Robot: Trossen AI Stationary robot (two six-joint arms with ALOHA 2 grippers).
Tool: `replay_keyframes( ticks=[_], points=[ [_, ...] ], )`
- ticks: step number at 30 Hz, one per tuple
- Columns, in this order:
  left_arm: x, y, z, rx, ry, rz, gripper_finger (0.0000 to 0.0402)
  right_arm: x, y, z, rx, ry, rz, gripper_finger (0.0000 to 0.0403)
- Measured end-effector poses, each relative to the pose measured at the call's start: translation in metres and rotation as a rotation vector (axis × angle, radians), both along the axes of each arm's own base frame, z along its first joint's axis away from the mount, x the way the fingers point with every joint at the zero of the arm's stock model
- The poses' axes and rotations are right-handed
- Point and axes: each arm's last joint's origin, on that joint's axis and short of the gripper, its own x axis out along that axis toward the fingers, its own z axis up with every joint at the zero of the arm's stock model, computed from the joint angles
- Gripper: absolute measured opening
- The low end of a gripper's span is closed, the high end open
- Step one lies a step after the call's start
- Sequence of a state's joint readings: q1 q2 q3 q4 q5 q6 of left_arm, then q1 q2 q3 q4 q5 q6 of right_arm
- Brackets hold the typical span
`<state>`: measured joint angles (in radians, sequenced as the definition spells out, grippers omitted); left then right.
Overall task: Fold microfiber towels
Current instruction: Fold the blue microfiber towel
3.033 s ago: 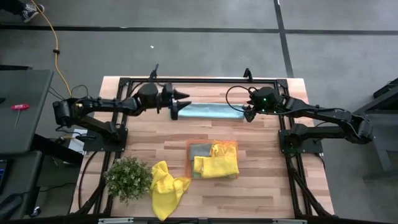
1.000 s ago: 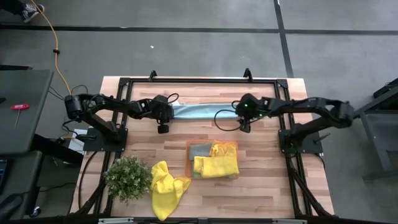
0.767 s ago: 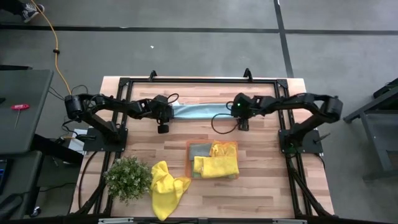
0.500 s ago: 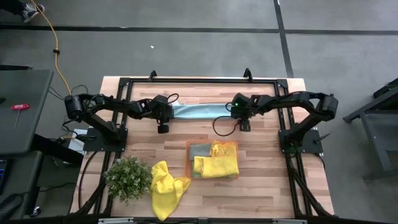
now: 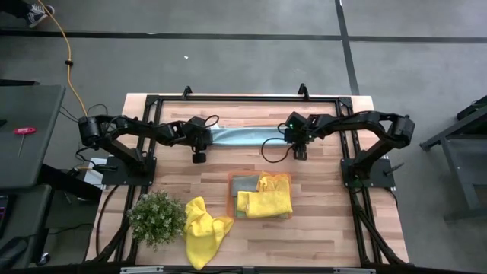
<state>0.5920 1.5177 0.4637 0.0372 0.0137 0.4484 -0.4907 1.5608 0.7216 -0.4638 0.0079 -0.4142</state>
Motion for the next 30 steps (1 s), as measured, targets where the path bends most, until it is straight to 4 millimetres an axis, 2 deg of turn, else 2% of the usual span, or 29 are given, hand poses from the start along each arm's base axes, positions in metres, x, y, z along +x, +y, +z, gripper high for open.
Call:
replay_keyframes(
  ticks=[4,11,13,16,22,25,27,30],
  points=[
    [0.000,0.000,0.000,0.001,0.000,0.001,0.0053,0.000,0.000,0.000,0.030,-0.008,-0.042,0.0162],
    [0.004,0.004,0.007,0.009,0.000,0.032,0.0128,-0.001,0.001,0.004,0.070,0.014,-0.078,0.0186],
    [0.007,0.006,0.013,0.009,-0.003,0.040,0.0150,0.001,0.001,0.011,0.081,0.020,-0.079,0.0191],
    [0.007,0.007,0.020,-0.010,0.025,0.037,0.0178,0.011,-0.006,0.031,0.057,-0.066,-0.068,0.0195],
    [0.005,0.005,0.027,-0.083,0.081,0.061,0.0217,0.012,-0.016,0.061,0.103,-0.173,-0.076,0.0195],
    [0.004,0.006,0.035,-0.096,0.033,0.122,0.0226,0.001,-0.022,0.070,0.179,-0.229,-0.174,0.0196],
    [0.000,0.009,0.043,-0.115,-0.023,0.182,0.0227,-0.014,-0.028,0.073,0.220,-0.265,-0.270,0.0196],
    [-0.008,0.020,0.055,-0.157,-0.138,0.279,0.0226,-0.041,-0.034,0.067,0.283,-0.306,-0.443,0.0196]
  ],
)
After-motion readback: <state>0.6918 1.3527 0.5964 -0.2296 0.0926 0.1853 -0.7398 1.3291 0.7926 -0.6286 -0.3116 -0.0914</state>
